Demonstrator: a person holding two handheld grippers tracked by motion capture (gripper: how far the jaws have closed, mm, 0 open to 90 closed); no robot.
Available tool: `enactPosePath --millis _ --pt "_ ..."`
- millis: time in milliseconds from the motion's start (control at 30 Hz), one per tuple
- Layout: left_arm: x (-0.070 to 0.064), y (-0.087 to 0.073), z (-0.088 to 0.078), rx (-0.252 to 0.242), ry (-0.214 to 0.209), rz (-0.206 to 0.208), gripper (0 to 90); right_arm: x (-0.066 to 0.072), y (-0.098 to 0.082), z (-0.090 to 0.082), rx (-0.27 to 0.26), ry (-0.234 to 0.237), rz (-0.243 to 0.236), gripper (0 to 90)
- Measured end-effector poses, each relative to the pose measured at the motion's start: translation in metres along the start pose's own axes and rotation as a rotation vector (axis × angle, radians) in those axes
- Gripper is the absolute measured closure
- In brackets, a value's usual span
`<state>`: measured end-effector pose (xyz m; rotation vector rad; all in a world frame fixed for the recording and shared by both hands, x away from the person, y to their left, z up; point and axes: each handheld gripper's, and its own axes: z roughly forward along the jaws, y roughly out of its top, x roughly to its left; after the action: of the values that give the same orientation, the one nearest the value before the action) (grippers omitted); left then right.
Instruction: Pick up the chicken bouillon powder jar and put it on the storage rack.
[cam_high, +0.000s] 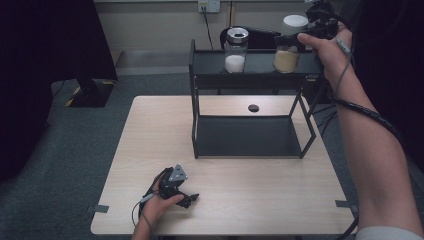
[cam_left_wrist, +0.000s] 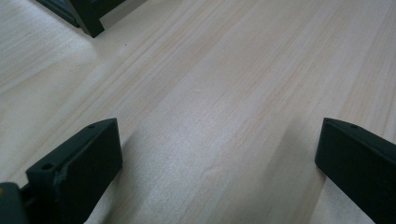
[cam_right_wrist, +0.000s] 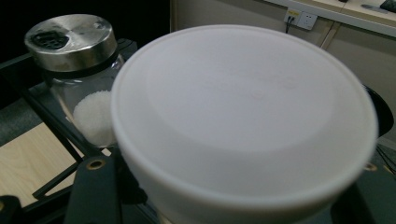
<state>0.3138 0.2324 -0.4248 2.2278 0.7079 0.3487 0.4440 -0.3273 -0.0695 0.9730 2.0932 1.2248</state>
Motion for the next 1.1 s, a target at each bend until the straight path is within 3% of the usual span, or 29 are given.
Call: enactPosePath --millis 367,933,1033,1100 --pt "0.0 0.0 0.0 0.0 0.0 0.0 0.0 -0.001 0.001 0.016 0.004 -0.032 0.02 34.9" --pt "0.0 0.0 0.0 0.0 0.0 0.0 0.0 0.003 -0.007 0.017 -0.022 -0.049 0.037 33.9" --pt "0.0 0.0 0.0 0.0 0.0 0.0 0.0 0.004 -0.006 0.018 -0.011 -0.052 0.033 29.8" --pt "0.0 0.0 0.0 0.0 0.0 0.0 0.0 0.006 -0.004 0.019 -0.003 -0.055 0.028 22.5"
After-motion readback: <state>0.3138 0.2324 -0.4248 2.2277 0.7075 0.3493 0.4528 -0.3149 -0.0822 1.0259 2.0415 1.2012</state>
